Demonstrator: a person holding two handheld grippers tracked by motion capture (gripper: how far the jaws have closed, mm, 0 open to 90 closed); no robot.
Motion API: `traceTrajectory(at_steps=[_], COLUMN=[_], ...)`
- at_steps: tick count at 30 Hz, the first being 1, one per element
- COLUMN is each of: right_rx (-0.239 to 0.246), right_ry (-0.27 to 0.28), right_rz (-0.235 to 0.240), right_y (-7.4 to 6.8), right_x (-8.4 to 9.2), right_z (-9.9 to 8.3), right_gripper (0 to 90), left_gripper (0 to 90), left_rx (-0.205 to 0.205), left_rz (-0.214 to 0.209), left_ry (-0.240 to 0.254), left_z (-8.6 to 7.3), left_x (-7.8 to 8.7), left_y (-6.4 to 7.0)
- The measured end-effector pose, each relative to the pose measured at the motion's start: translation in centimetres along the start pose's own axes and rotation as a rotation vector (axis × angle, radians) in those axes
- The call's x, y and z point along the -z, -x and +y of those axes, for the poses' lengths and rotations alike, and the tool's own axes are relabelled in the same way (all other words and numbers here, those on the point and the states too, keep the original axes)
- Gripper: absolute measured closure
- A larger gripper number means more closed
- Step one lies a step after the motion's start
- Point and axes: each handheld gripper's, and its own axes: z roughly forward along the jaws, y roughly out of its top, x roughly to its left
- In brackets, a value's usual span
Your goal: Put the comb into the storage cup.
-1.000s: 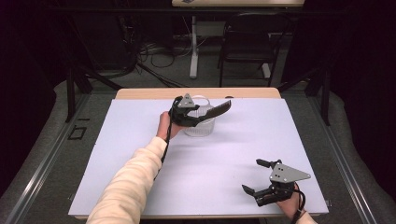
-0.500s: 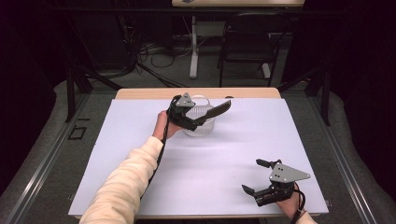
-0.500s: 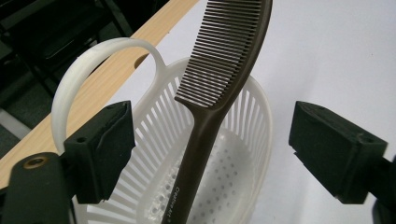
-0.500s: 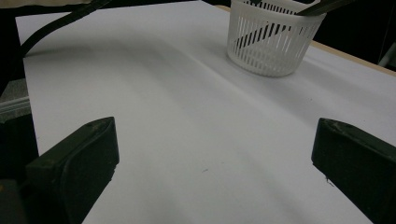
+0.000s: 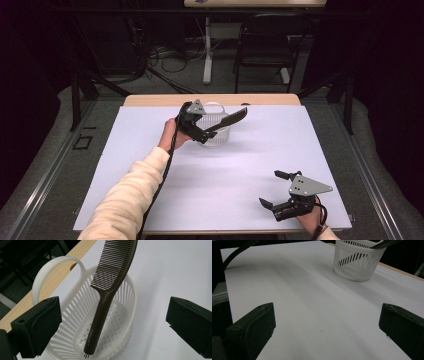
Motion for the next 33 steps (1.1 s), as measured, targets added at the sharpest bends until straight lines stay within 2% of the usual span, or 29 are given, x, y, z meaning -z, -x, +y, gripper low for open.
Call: traceTrajectory(at_steps=[7,19,23,33], right_rx=[0.002,-0.002,-0.002,-0.003], right_ry=[-0.006,-0.006,-0.004,-0.006], right_rz=[-0.001,0.002,0.002,-0.001], right_y=[0.0,0.0,-0.1,-0.1], right_x=[0.0,0.0,0.0,0.0], right_z=[0.0,0.0,0.0,0.0], right_gripper=[0.2,0.3,0.2,0.2], left_gripper=[0.1,0.1,0.1,0.0], left_rx=[-0.012,-0.019,-0.007,0.016], left_rz=[-0.005,0.014,0.025,0.043], left_ry=[-0.004,-0.027,-0.029,-0.07], left_z=[0.0,-0.5,-1.0,-1.8], left_x=[1.0,2.5,3.1,4.5], left_y=[0.2,0.6,0.7,0.9])
